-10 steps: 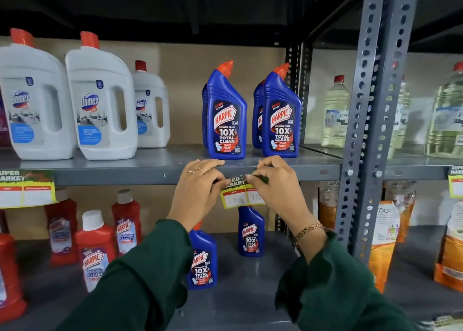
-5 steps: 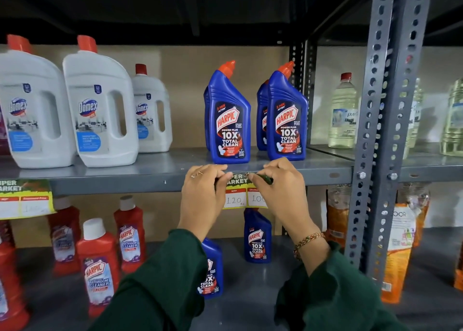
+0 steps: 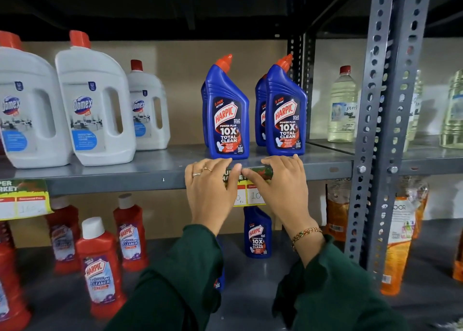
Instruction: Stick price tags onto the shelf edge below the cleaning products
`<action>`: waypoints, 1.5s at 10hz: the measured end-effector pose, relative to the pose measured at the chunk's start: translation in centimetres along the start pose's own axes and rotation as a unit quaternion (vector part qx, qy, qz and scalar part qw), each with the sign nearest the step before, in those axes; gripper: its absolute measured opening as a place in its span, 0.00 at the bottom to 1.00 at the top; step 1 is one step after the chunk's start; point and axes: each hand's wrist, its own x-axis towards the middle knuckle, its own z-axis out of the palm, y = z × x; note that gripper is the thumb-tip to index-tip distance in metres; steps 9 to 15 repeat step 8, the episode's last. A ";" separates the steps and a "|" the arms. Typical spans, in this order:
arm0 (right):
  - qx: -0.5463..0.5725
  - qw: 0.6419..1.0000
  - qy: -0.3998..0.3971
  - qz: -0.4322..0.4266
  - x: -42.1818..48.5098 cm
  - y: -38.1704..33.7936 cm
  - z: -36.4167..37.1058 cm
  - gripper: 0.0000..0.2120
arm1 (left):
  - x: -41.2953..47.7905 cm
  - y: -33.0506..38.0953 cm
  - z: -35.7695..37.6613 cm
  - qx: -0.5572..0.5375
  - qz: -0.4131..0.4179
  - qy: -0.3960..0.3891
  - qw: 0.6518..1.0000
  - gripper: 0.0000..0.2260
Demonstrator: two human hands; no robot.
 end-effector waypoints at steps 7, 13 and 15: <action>0.027 0.998 -0.052 -0.039 0.1 0.5 -1.6 0.10 | 0.1 -1.1 -3.1 -0.097 -0.020 -0.078 0.992 0.11; 0.051 0.995 -0.079 -0.010 -0.6 0.7 -2.2 0.13 | -0.1 -1.1 -3.6 -0.109 -0.022 -0.100 0.989 0.14; 0.051 0.995 -0.079 -0.010 -0.6 0.7 -2.2 0.13 | -0.1 -1.1 -3.6 -0.109 -0.022 -0.100 0.989 0.14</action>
